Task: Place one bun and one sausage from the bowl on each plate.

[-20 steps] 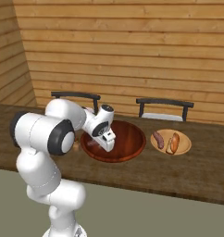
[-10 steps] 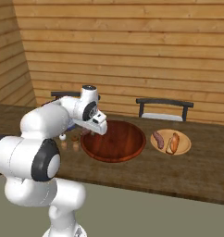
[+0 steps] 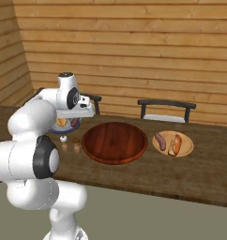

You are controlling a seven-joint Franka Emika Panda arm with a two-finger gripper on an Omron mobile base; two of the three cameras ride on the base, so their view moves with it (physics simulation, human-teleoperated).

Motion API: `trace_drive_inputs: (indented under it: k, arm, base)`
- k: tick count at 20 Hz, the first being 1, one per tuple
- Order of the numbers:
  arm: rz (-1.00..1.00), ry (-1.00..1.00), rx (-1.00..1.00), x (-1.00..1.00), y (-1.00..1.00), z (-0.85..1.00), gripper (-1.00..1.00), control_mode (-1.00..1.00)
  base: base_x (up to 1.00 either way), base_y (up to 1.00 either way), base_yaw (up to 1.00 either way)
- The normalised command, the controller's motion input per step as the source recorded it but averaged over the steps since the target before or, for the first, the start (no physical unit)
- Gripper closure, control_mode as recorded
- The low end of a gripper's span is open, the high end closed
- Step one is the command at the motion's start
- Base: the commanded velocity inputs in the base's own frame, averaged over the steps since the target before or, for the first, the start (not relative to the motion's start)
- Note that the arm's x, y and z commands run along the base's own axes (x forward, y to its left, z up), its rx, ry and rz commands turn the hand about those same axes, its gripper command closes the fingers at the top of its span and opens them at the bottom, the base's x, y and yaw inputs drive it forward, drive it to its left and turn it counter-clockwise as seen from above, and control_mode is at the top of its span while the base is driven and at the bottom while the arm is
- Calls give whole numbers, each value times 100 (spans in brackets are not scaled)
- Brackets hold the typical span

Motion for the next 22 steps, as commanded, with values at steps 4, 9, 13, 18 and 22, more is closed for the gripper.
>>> trace_drive_inputs:
  k: [4,9,13,18,22]
  arm:
    - [24,-1,6,89,33,-15,100,-100]
    - [26,11,0,100,69,-6,100,-100]
    - [20,3,0,89,44,-32,100,-100]
    - [14,0,0,48,31,-55,100,-100]
    - [10,1,0,37,8,-38,100,-100]
  base:
    - [0,0,0]
    - [0,0,0]
    - [0,0,0]
    - [0,0,0]
    - [0,0,0]
